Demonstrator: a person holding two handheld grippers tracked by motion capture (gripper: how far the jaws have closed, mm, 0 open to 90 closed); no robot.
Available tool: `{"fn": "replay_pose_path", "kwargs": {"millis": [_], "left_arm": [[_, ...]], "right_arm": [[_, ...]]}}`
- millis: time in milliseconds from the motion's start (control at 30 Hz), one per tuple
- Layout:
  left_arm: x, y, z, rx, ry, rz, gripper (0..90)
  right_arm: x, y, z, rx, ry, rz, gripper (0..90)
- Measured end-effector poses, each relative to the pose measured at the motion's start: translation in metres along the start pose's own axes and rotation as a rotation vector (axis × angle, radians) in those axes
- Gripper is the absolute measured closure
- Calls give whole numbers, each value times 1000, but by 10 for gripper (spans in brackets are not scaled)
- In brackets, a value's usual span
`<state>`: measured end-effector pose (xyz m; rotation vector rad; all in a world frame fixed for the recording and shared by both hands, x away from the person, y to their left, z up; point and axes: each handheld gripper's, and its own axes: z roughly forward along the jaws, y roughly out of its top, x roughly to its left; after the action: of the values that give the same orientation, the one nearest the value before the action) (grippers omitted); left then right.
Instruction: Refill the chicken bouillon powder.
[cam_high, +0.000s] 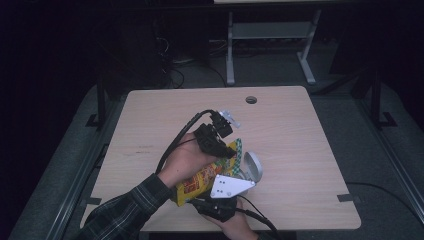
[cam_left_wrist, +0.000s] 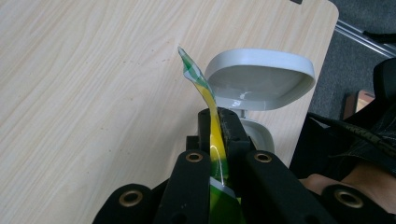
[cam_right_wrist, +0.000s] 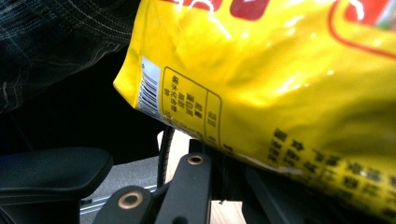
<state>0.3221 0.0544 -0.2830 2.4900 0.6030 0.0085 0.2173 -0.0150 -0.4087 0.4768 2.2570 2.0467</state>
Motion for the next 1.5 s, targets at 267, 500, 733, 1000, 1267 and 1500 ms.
{"fn": "replay_pose_path", "kwargs": {"millis": [267,500,733,1000,1267,1500], "left_arm": [[-2,0,4,3,-4,5,896],[-1,-1,4,-4,-7,1,896],[0,-3,2,-6,-4,-2,896],[0,-4,2,-14,-3,-5,896],[1,-5,1,-22,-4,-8,896],[2,-8,-2,-42,-17,-19,897]], "right_arm": [[0,1,0,-5,2,13,900],[-1,0,-1,-1,2,8,900],[-1,0,0,3,5,6,900],[-1,0,0,7,5,6,900],[-1,0,1,14,6,-4,900],[-2,-1,2,33,11,-10,900]]}}
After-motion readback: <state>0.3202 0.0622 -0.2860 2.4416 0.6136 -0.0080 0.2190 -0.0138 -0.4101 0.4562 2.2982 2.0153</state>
